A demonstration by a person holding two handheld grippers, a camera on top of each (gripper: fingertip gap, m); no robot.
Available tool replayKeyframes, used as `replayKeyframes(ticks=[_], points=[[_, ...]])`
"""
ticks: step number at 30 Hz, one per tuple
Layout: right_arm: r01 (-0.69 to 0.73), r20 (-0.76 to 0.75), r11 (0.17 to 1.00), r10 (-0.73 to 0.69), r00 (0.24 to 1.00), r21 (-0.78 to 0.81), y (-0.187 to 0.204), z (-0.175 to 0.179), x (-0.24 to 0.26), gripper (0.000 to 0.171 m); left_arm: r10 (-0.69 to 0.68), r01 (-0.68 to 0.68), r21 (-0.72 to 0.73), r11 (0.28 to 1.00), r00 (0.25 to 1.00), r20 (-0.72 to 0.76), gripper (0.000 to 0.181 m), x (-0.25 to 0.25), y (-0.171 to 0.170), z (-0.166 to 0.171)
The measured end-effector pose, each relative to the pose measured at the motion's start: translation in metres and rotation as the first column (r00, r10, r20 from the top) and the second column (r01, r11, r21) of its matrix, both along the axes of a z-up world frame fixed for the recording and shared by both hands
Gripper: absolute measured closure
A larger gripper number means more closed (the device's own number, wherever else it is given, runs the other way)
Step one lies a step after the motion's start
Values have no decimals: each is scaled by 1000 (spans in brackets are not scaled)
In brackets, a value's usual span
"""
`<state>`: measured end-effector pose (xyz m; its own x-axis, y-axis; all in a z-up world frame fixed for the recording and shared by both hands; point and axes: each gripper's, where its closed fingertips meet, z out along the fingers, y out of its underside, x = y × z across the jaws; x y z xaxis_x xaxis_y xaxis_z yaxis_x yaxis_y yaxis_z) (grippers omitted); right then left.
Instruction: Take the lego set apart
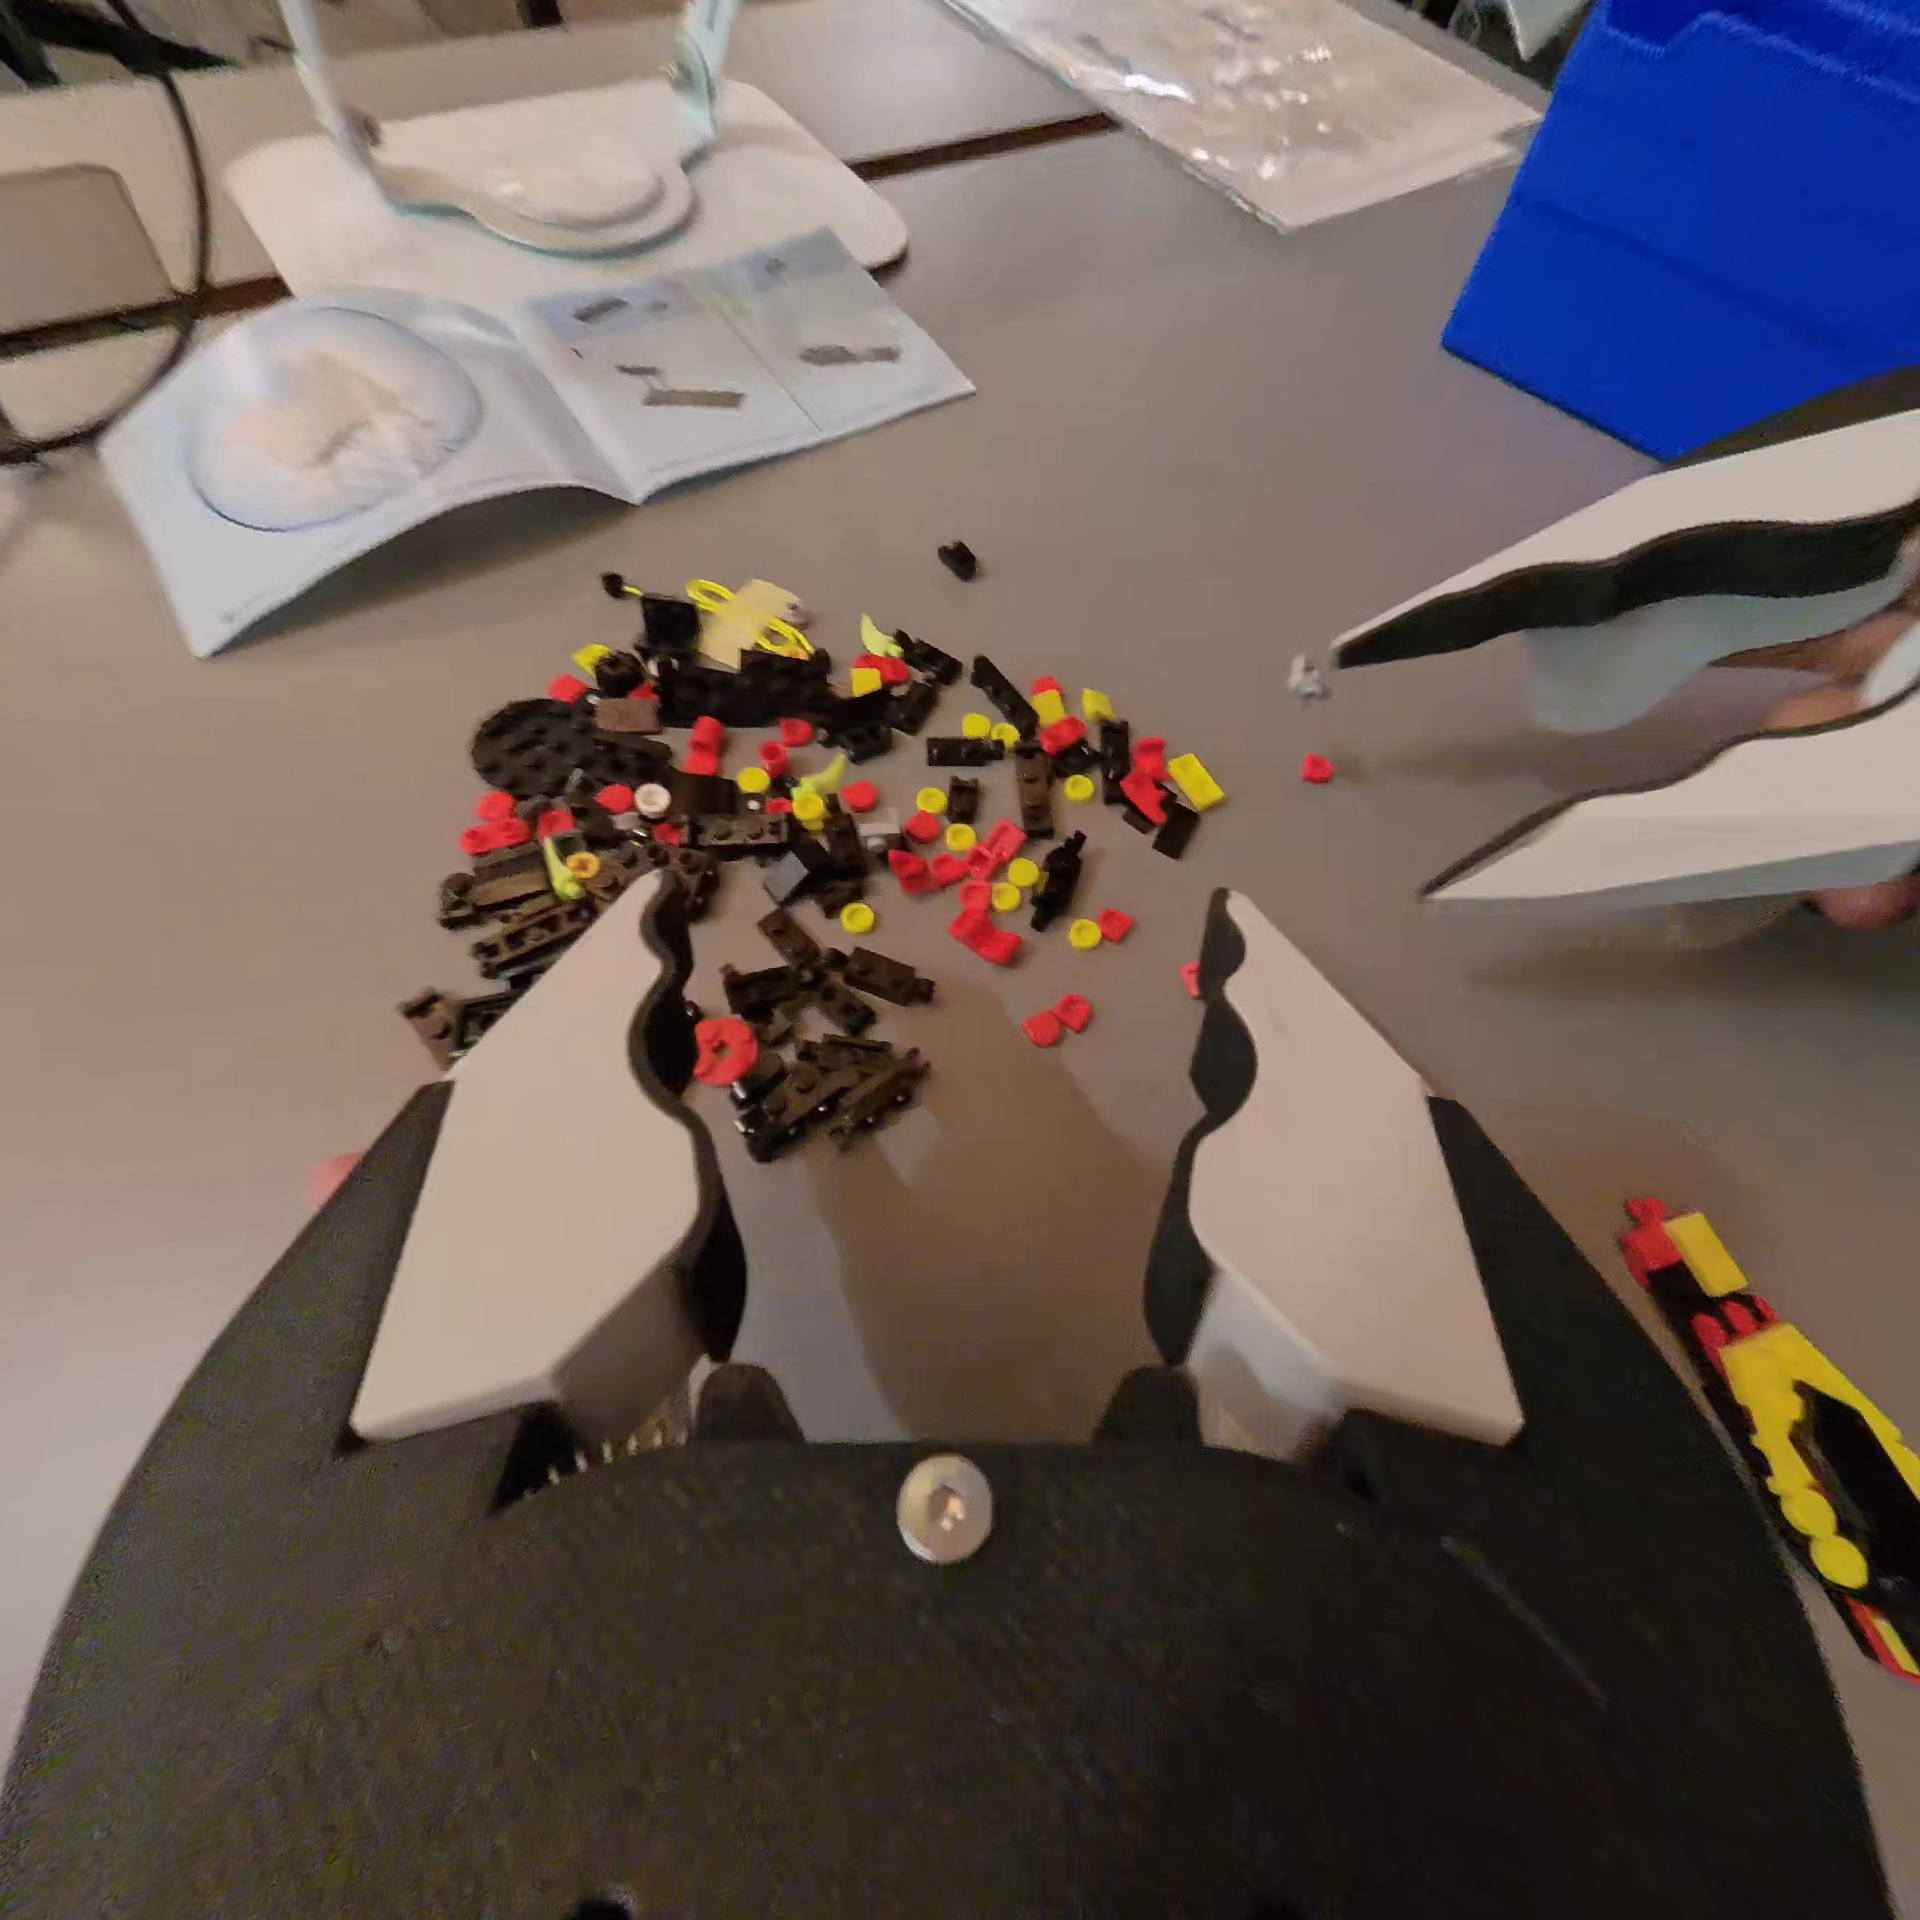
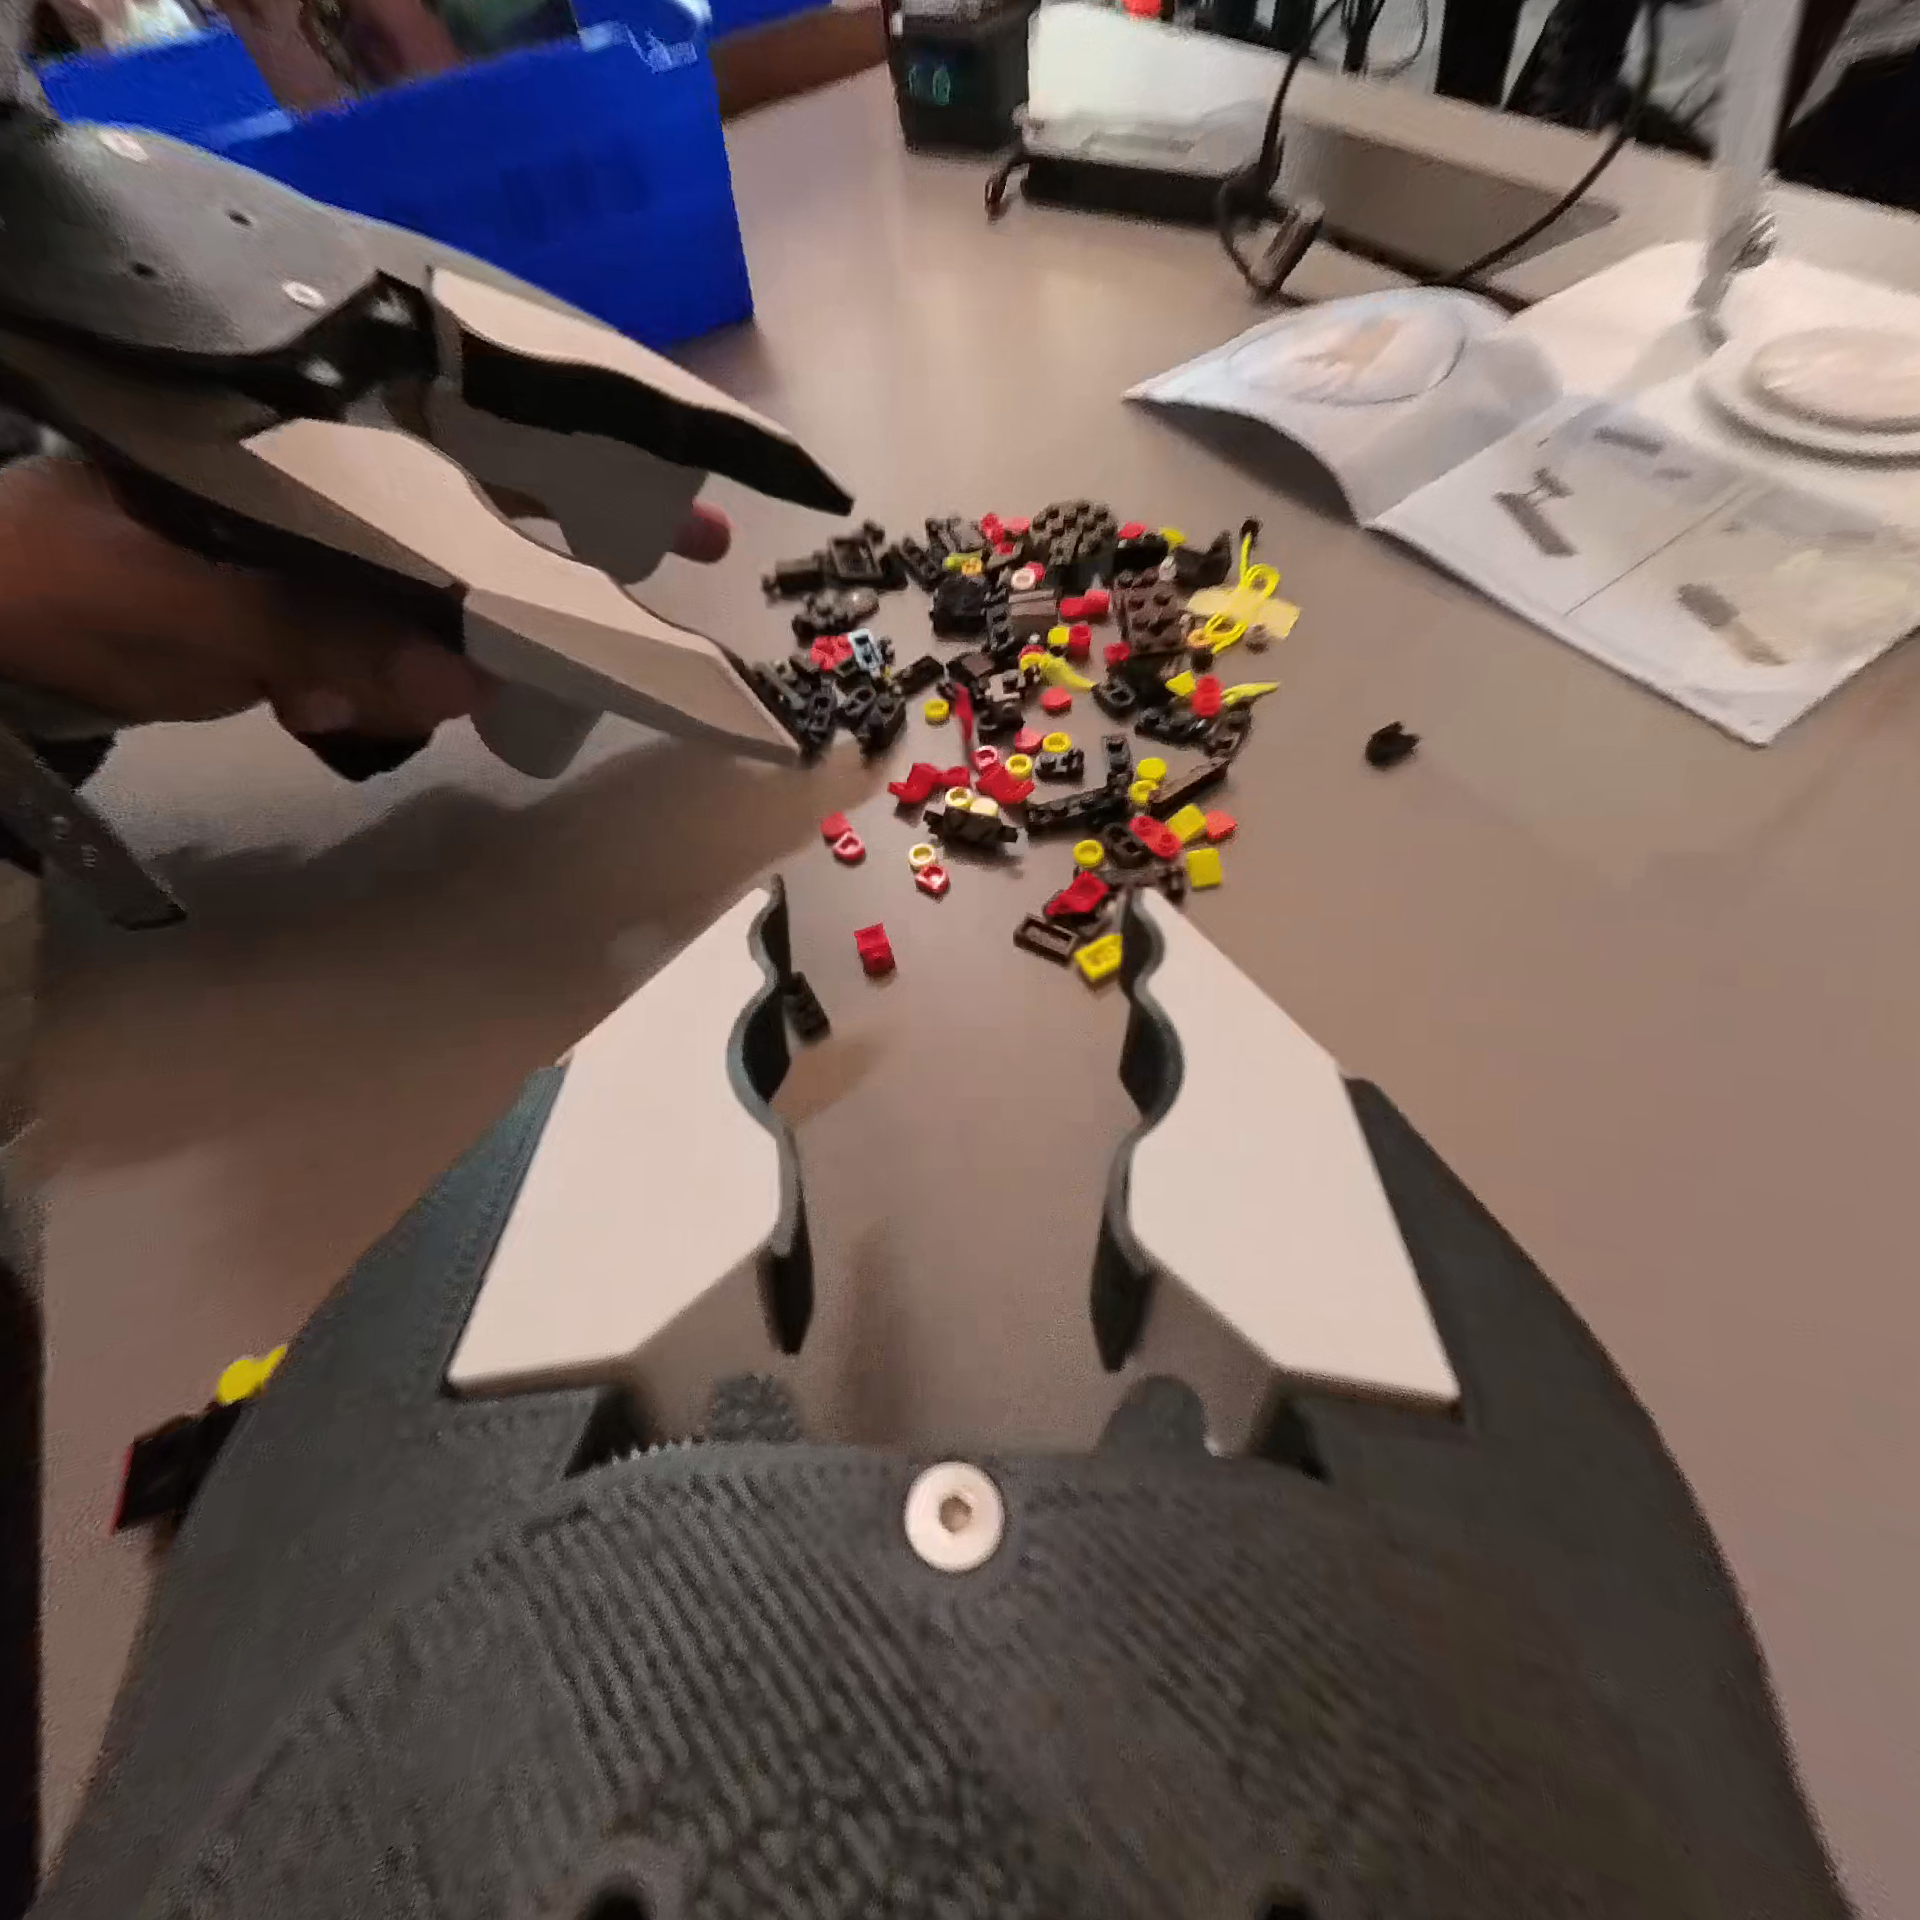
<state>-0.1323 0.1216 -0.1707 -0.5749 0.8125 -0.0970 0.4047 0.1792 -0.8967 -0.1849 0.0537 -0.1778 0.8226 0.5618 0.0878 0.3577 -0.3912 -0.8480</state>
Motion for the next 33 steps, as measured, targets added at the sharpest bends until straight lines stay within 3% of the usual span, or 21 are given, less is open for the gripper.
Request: replayKeyframes(ticks=[1, 7, 11, 13, 15, 17, 18, 20, 22, 25, 28, 29, 33], points=[[26, -33, 1000, -26, 999, -6, 9, 8, 3, 105, 12, -12, 5, 1000, 1000, -14, 81, -1, -2, 3], [228, -219, 968, -246, 944, -106, 73, 78, 36, 113, -21, 23, 73, 997, 999, -33, 79, 9, 4, 16], [364, -345, 931, -354, 869, -37, 96, 90, 69, 99, -72, 75, 89, 993, 997, -27, 84, 21, 12, 16], [426, -371, 900, -364, 854, 95, 100, 77, 83, 107, -105, 107, 109, 988, 994, -24, 86, 28, 16, 18], [434, -400, 883, -338, 852, 179, 95, 68, 94, 130, -132, 134, 123, 983, 991, -24, 90, 33, 19, 20], [399, -435, 893, -280, 856, 210, 83, 65, 102, 159, -144, 147, 126, 981, 989, -30, 100, 37, 20, 20], [369, -444, 905, -248, 861, 210, 76, 64, 103, 158, -145, 149, 131, 980, 989, -35, 107, 39, 21, 20], [274, -405, 940, -173, 898, 206, 59, 52, 101, 138, -139, 144, 135, 980, 989, -49, 120, 42, 23, 21], [243, -319, 952, -174, 932, 189, 54, 33, 97, 97, -149, 158, 114, 981, 985, -83, 128, 45, 24, 21], [138, -268, 975, -88, 959, 175, 36, 24, 100, 77, -164, 176, 102, 979, 980, -113, 181, 52, 25, 22], [43, -371, 981, 31, 928, 190, 12, 38, 112, 86, -273, 277, 97, 956, 960, -53, 181, 73, 32, 16], [26, -383, 976, 61, 922, 218, 6, 36, 115, 96, -303, 304, 96, 948, 953, -26, 181, 80, 34, 12], [-208, -235, 908, 306, 923, 365, -24, -10, 138, 132, -383, 377, 103, 920, 923, 46, 181, 99, 40, 3]])
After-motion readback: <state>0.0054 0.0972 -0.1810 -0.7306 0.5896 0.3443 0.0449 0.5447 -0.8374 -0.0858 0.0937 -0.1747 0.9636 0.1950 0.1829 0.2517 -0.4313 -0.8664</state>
